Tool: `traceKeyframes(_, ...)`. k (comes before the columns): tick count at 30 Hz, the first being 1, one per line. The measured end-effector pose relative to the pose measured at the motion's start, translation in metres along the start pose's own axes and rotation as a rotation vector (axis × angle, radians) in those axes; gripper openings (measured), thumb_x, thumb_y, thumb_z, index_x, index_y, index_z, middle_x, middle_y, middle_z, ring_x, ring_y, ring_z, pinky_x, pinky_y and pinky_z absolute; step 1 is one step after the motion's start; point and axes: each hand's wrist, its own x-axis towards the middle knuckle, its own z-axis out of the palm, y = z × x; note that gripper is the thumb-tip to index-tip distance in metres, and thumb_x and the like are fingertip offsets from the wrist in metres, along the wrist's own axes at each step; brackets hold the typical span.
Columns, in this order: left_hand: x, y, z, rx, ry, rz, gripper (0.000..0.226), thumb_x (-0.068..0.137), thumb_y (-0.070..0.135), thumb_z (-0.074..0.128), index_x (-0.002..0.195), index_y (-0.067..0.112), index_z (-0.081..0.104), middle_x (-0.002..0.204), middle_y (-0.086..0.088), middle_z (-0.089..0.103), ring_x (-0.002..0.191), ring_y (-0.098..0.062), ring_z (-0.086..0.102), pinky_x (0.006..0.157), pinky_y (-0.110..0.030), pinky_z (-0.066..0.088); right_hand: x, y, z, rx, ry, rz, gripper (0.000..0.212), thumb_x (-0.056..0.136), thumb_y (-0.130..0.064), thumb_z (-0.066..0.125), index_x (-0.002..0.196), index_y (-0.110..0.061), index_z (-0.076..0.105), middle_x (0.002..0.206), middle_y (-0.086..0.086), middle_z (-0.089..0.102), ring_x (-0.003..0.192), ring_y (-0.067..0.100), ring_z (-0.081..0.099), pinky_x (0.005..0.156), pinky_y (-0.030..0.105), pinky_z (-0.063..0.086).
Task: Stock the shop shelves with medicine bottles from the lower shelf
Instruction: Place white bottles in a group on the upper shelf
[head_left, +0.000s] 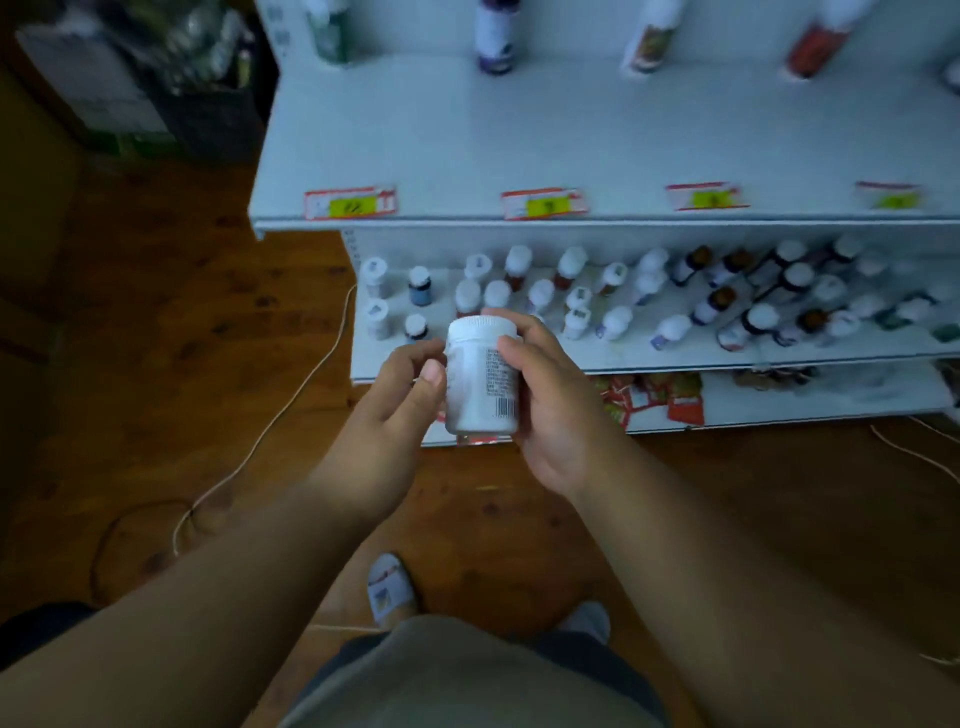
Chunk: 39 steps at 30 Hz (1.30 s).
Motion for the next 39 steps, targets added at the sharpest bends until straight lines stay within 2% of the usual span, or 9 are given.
traceKeyframes(4,0.01,0.044,0.087,0.018,-0.115,0.068,0.078,0.077,0.086,0.038,0.133,0.033,0.05,0.125,0.013,0.063,0.122,-0.012,0.057,0.105,-0.051,0.044,-0.045,-0.061,-0.075,0.159,0.073,-0.06,0.007,0.093,-0.019,0.058,0.099,-0.017,0.061,0.095,0.011,0.065,0.088,0.025,0.063,0.068,0.034,0.054)
traceKeyframes(7,0.017,0.074,0.166,0.059,-0.201,0.143,0.08,0.069,0.094,0.034,0.129,0.044,0.05,0.124,0.018,0.062,0.122,-0.008,0.056,0.104,-0.045,0.044,-0.089,-0.103,-0.147,0.191,0.121,-0.116,0.036,0.076,-0.024,0.072,0.108,-0.011,0.063,0.096,0.016,0.064,0.093,0.033,0.062,0.068,0.035,0.054)
traceKeyframes(13,0.023,0.122,0.305,0.104,-0.365,0.213,0.074,0.072,0.091,0.03,0.13,0.048,0.047,0.127,0.025,0.057,0.118,0.004,0.053,0.093,-0.026,0.045,-0.164,-0.163,-0.266,0.252,0.243,-0.261,0.063,0.073,-0.03,0.076,0.126,-0.007,0.053,0.089,0.009,0.069,0.078,0.026,0.07,0.057,0.034,0.055)
traceKeyframes(16,0.024,0.142,0.353,0.144,-0.444,0.232,0.069,0.083,0.081,0.025,0.138,0.043,0.043,0.132,0.022,0.053,0.118,0.0,0.052,0.092,-0.023,0.042,-0.181,-0.18,-0.312,0.261,0.348,-0.29,0.074,0.076,-0.047,0.066,0.135,-0.005,0.048,0.097,0.014,0.069,0.076,0.027,0.07,0.063,0.037,0.056)
traceKeyframes(19,0.054,0.148,0.4,0.194,-0.519,0.252,0.07,0.08,0.086,0.022,0.134,0.046,0.045,0.133,0.022,0.052,0.117,0.002,0.053,0.097,-0.029,0.043,-0.186,-0.197,-0.354,0.384,0.42,-0.292,0.057,0.095,-0.05,0.046,0.127,-0.004,0.057,0.102,0.02,0.065,0.085,0.03,0.065,0.072,0.038,0.056)
traceKeyframes(23,0.144,0.145,0.492,0.089,-0.657,-0.047,0.019,0.094,0.052,0.045,0.104,0.041,0.058,0.123,0.008,0.064,0.101,-0.007,0.061,0.088,-0.037,0.04,-0.186,-0.22,-0.403,0.428,0.567,-0.327,0.044,0.097,-0.027,0.045,0.131,-0.001,0.056,0.109,0.02,0.064,0.099,0.032,0.063,0.083,0.044,0.054)
traceKeyframes(26,0.178,0.15,0.549,0.138,-0.801,0.026,0.011,0.095,0.043,0.047,0.1,0.04,0.056,0.126,0.005,0.063,0.101,-0.012,0.058,0.093,-0.04,0.039,-0.193,-0.242,-0.434,0.357,0.624,-0.376,0.053,0.085,-0.027,0.059,0.129,0.002,0.054,0.097,0.016,0.067,0.084,0.025,0.068,0.069,0.037,0.059)
traceKeyframes(32,0.16,0.202,0.612,0.227,-1.04,0.373,0.097,0.065,0.097,0.029,0.142,0.038,0.04,0.132,0.02,0.053,0.115,0.003,0.054,0.095,-0.028,0.047,-0.211,-0.281,-0.505,0.35,0.781,-0.5,0.052,0.086,-0.021,0.064,0.131,0.0,0.048,0.103,0.019,0.069,0.088,0.027,0.071,0.071,0.04,0.06)
traceKeyframes(39,0.169,0.225,0.739,0.245,-1.161,0.454,0.049,0.089,0.065,0.035,0.132,0.044,0.042,0.123,0.022,0.055,0.104,0.016,0.055,0.075,-0.006,0.047,-0.235,-0.31,-0.621,0.316,0.966,-0.563,0.061,0.072,-0.028,0.074,0.124,-0.004,0.053,0.108,0.017,0.069,0.098,0.031,0.069,0.083,0.046,0.059)
